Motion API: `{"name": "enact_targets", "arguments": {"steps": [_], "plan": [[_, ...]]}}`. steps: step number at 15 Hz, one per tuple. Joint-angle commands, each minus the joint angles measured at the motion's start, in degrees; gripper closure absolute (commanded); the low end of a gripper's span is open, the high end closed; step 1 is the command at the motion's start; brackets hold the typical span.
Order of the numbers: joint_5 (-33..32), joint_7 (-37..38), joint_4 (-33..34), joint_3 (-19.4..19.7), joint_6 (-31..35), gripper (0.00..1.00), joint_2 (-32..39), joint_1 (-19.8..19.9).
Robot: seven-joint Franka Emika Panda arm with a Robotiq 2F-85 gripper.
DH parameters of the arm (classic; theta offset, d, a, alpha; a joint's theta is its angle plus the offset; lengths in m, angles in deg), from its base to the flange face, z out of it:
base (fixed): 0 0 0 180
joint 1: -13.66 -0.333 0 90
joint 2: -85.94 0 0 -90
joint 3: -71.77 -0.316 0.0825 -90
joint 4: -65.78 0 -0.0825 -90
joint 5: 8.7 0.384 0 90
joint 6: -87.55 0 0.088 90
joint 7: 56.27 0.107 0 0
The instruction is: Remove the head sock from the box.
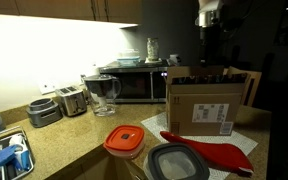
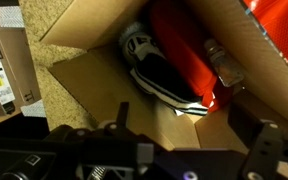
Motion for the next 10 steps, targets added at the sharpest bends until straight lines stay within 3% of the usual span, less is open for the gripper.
{"name": "enact_targets", "arguments": {"steps": [1,10], "plan": [[-1.43,5.8,-0.47,-0.98,-1.11,0.0,1.3,0.69],[-2.52,10.99,-5.02,-0.89,0.65,0.0,2.73,0.51]]}}
